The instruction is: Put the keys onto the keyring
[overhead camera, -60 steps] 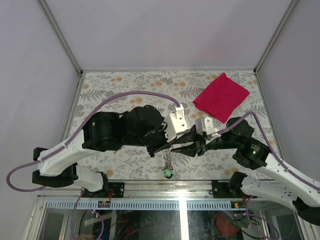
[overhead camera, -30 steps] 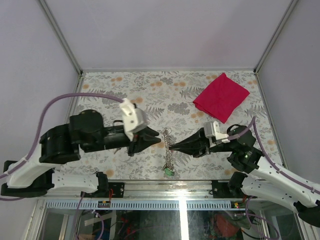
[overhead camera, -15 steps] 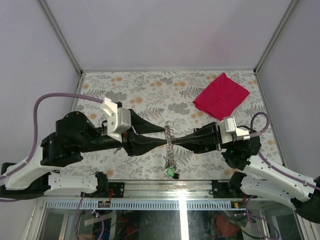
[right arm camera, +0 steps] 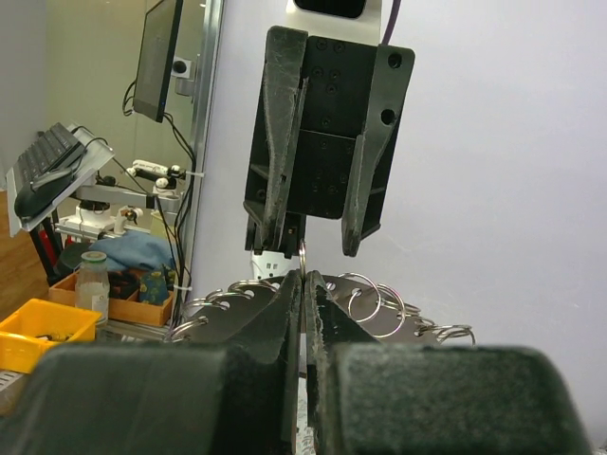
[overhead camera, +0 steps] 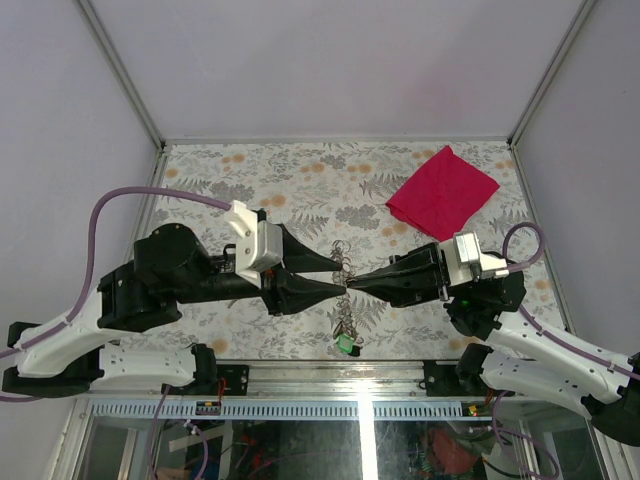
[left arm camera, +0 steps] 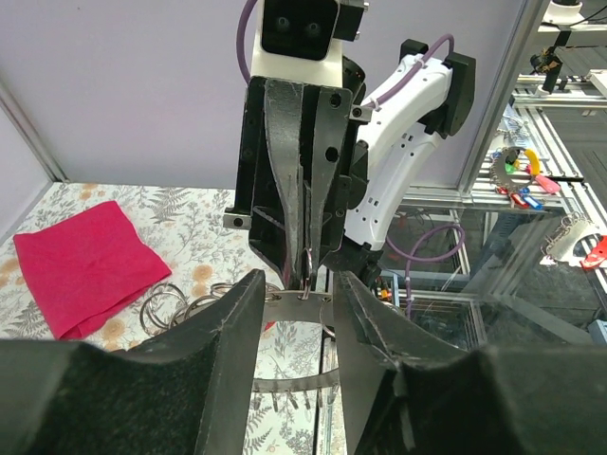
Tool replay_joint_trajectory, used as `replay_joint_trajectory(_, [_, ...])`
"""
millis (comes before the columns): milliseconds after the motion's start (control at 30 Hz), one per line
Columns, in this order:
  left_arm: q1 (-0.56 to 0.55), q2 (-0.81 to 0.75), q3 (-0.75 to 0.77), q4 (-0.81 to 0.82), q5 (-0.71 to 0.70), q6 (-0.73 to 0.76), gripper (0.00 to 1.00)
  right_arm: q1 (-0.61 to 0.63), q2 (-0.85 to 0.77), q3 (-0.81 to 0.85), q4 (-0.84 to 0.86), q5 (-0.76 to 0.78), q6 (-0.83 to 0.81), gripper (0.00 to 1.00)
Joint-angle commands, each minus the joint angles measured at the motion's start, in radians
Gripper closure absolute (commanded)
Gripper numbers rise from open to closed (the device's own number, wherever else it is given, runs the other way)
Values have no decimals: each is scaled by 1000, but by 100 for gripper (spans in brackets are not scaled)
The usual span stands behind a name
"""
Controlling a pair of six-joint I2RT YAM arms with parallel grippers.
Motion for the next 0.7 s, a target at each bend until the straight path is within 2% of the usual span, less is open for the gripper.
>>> replay_joint_trajectory(0, [-3,10,-7,76,16,0,65,6,-10,68,81,45,11,100])
replay_joint_trajectory(300, [-2,26,0,76,5,5,72,5,-13,75,68,44,17,100])
replay_joint_trajectory(500, [-2,39,13,67,8,3,97,6,-14,77,37,40,9,100])
replay_joint_trajectory(667, [-3,60,46,26,17,8,100,6,-24,75,-1,41,-10,100])
